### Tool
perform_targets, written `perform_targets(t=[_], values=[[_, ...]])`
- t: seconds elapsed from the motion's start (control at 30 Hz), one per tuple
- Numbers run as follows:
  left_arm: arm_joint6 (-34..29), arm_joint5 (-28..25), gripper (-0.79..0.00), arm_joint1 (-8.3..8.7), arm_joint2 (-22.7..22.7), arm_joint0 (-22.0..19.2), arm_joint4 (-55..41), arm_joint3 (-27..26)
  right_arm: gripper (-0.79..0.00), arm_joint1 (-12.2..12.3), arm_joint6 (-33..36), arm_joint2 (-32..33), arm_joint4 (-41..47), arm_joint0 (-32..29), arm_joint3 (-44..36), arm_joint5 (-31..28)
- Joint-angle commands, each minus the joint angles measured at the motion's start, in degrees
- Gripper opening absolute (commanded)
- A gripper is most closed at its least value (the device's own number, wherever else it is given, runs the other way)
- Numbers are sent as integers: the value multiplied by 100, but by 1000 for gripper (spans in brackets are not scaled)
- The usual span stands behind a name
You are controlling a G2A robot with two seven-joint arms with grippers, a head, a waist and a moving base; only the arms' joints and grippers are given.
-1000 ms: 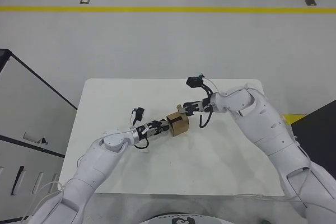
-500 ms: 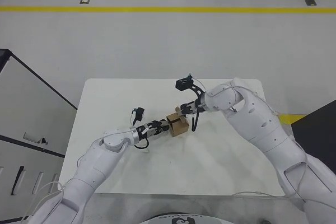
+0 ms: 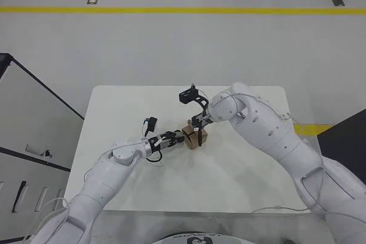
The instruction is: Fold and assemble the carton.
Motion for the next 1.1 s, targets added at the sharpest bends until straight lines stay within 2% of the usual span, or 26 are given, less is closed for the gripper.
perform_targets(t=[0.0,0.17,0.33,0.47,0.53,0.63,1.07], values=[[0,0,-785,0,0,0,0,0,-785,-49,47,-83,-33,61,51,11],[0,0,-785,0,0,0,0,0,-782,-162,135,-271,-153,176,148,16],[0,0,-785,0,0,0,0,0,-693,-258,175,-404,-260,239,221,33],[0,0,-785,0,0,0,0,0,-662,-320,175,-454,-300,272,283,51],[0,0,-785,0,0,0,0,0,-690,-347,182,-471,-316,280,312,61],[0,0,-785,0,0,0,0,0,-785,-383,211,-494,-352,295,340,74],[0,0,-785,0,0,0,0,0,-785,-517,347,-583,-544,320,441,95]])
